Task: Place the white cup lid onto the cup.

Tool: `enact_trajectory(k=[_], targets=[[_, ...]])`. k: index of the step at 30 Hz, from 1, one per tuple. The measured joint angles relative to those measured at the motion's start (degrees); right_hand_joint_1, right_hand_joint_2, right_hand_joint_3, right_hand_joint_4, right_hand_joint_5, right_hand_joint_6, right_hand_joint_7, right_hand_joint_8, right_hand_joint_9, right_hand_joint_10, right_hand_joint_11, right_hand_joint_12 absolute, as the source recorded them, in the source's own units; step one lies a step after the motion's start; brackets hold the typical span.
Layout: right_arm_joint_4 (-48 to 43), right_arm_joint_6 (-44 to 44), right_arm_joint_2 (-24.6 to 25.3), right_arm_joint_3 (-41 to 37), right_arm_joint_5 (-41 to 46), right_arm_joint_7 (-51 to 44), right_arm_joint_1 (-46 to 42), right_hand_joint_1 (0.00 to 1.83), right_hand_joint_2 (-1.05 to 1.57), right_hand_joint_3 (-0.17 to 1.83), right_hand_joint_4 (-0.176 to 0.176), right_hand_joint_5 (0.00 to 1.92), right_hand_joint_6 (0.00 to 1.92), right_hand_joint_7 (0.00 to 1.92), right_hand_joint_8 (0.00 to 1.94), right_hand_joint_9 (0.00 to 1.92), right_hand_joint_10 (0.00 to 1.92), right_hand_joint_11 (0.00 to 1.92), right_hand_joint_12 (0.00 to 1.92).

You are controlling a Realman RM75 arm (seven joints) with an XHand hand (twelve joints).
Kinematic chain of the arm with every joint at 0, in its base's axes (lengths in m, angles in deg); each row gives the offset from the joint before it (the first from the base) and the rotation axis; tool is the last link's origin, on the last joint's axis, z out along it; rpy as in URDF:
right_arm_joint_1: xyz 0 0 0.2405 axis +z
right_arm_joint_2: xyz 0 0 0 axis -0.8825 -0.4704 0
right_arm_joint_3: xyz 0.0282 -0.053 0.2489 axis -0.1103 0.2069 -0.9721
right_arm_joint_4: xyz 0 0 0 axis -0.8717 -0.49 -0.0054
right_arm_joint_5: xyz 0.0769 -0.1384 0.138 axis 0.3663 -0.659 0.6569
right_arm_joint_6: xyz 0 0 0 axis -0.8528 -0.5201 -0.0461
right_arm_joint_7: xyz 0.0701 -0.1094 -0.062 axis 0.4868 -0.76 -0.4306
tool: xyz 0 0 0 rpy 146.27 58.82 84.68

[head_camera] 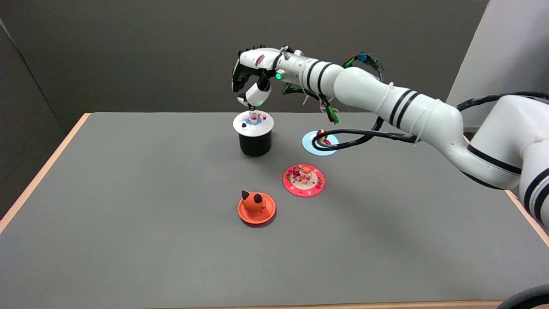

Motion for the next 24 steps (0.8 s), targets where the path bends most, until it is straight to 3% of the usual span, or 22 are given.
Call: enact_trajectory(k=[9,13,24], targets=[[8.3,-2.3,-5.7,-4.1,-0.3,-0.2,-4.5,0.99,0.79,0.79,-0.127,0.87,0.38,0.89,0.37,0.69,0.60,0.58,0.43],[13.0,-3.3,-8.5,-7.8,-1.0,-0.2,-8.4,0.98,0.77,0.82,-0.135,0.86,0.38,0.92,0.29,0.77,0.38,0.56,0.47],[26.8,-6.2,-16.0,-24.0,-2.7,-1.3,-25.5,0.94,0.72,0.85,-0.128,0.84,0.37,0.92,0.24,0.81,0.26,0.54,0.56]])
